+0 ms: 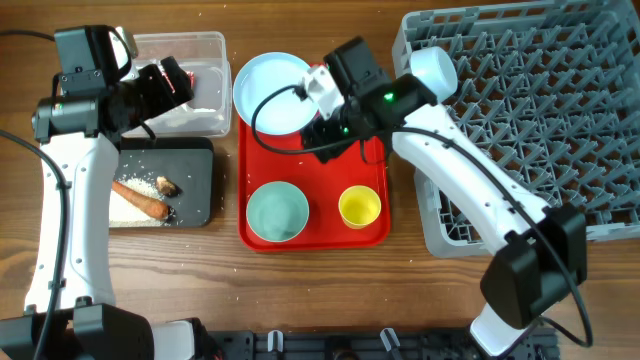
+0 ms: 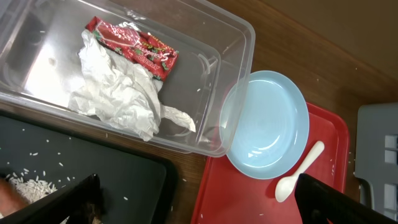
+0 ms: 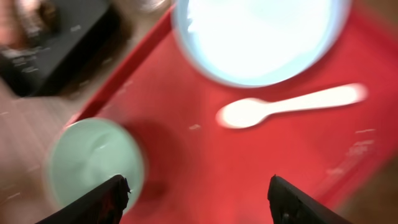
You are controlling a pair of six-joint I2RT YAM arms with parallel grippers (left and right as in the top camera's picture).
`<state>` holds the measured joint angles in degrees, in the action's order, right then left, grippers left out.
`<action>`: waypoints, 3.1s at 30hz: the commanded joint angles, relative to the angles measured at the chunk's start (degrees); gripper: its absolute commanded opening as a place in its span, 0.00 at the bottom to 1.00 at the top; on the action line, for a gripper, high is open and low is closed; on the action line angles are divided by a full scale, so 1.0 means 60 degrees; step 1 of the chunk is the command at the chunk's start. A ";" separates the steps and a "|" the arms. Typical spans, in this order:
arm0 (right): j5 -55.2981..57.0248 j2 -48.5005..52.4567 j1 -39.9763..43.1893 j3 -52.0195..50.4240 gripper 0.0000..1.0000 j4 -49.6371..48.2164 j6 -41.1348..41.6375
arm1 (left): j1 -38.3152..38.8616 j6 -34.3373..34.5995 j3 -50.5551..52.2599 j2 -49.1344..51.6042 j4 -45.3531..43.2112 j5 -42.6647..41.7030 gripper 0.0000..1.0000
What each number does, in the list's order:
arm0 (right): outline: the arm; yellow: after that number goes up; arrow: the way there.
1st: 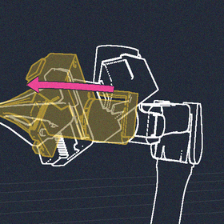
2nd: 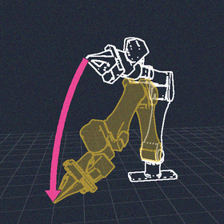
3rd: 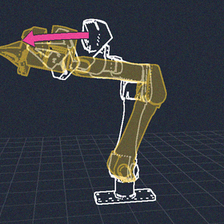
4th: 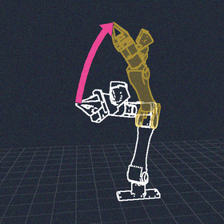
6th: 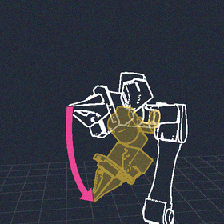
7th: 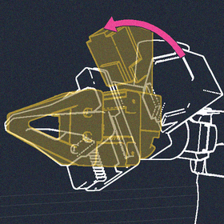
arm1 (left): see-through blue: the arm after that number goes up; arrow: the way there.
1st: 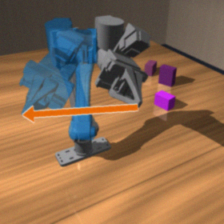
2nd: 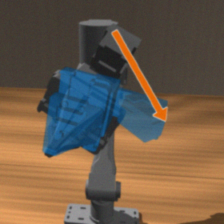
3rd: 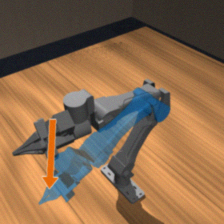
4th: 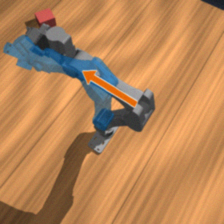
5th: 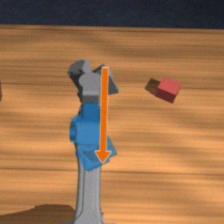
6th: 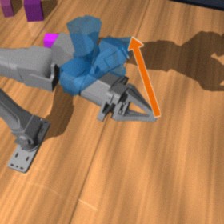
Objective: Sort waste into correct bins and load items into the dishwasher rack
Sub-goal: 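Reach the right gripper to the green bowl and grasp it, then carry the green bowl into the grey dish rack, then grasp the light-blue plate with the right gripper and lift it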
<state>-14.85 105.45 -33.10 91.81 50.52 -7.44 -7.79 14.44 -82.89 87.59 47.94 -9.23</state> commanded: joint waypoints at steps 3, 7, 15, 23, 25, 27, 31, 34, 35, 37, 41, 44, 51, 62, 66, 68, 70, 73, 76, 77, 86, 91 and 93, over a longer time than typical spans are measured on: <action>-0.1155 0.0816 -0.0539 -0.1639 0.68 -0.0463 0.0455 | -0.0044 -0.0018 -0.0106 0.0084 -0.0025 0.0025 1.00; -0.0634 0.1472 -0.1005 -0.1971 0.62 -0.0954 0.0488 | -0.0044 -0.0018 -0.0106 0.0084 -0.0025 0.0025 1.00; 0.0091 0.1661 -0.0973 -0.1636 0.05 -0.0841 0.0852 | -0.0044 -0.0018 -0.0106 0.0084 -0.0025 0.0025 1.00; 0.4455 -0.1260 0.1537 0.0907 0.04 0.1515 0.2353 | -0.0044 -0.0018 -0.0106 0.0084 -0.0025 0.0025 1.00; 0.8670 -0.1712 0.2310 0.0903 0.04 0.2215 0.3548 | -0.0044 -0.0018 -0.0106 0.0084 -0.0025 0.0025 1.00; 1.0987 -0.1639 0.2637 0.0772 0.04 0.2521 0.4335 | -0.0044 -0.0018 -0.0106 0.0084 -0.0025 0.0025 1.00; 1.3755 -0.0834 0.2728 0.0244 0.04 0.2473 0.3446 | -0.0044 -0.0018 -0.0106 0.0084 -0.0025 0.0025 1.00; 1.3810 0.0219 0.2681 0.0208 0.04 0.2583 0.2659 | -0.0044 -0.0018 -0.0106 0.0084 -0.0025 0.0025 1.00; 1.3810 0.0499 0.2674 0.0208 0.04 0.2710 0.2648 | -0.0044 -0.0018 -0.0106 0.0084 -0.0025 0.0025 1.00; 1.3956 0.1231 0.2674 0.0200 0.04 0.3100 0.2634 | -0.0044 -0.0018 -0.0106 0.0084 -0.0025 0.0025 1.00; 1.4484 0.1894 0.2674 0.0193 0.04 0.3093 0.2798 | -0.0044 -0.0018 -0.0106 0.0084 -0.0025 0.0025 1.00; 1.3872 0.1894 0.2466 0.0189 0.04 0.3096 0.2932 | -0.0044 -0.0018 -0.0106 0.0084 -0.0025 0.0025 1.00; 1.1639 0.1894 0.1366 0.0189 0.06 0.3198 0.1665 | -0.0044 -0.0018 -0.0106 0.0084 -0.0025 0.0025 1.00; 0.8069 0.1832 0.0834 0.0546 0.56 0.3847 0.1599 | -0.0044 -0.0018 -0.0106 0.0084 -0.0025 0.0025 1.00; 0.7410 0.1636 0.0834 0.2521 0.75 0.4543 0.1781 | -0.0044 -0.0018 -0.0106 0.0084 -0.0025 0.0025 1.00; 0.6801 0.1617 0.0831 0.3508 0.79 0.4918 0.1730 | -0.0044 -0.0018 -0.0106 0.0084 -0.0025 0.0025 1.00; 0.5555 0.1563 0.0831 0.3818 0.81 0.4936 0.1738 | -0.0044 -0.0018 -0.0106 0.0084 -0.0025 0.0025 1.00; 0.2350 0.1574 0.0831 0.3814 0.84 0.4404 0.1293 | -0.0044 -0.0018 -0.0106 0.0084 -0.0025 0.0025 1.00; 0.0699 0.1574 0.0831 0.3803 1.00 0.3457 0.1286 | -0.0044 -0.0018 -0.0106 0.0084 -0.0025 0.0025 1.00; 0.0601 0.1574 0.0831 0.3803 0.98 0.3177 0.1315 | -0.0044 -0.0018 -0.0106 0.0084 -0.0025 0.0025 1.00; 0.1271 0.2481 0.0831 0.2302 0.67 -0.1916 0.3213 | -0.0044 -0.0018 -0.0106 0.0084 -0.0025 0.0025 1.00; 0.1268 0.4080 0.0831 0.2302 0.62 -0.2925 0.3858 | -0.0044 -0.0018 -0.0106 0.0084 -0.0025 0.0025 1.00; 0.1523 0.4681 0.0834 0.2302 0.58 -0.2958 0.4229 | -0.0044 -0.0018 -0.0106 0.0084 -0.0025 0.0025 1.00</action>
<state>-7.46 130.06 -27.99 106.15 32.99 14.44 -7.79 14.44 -82.89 87.59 47.94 -9.23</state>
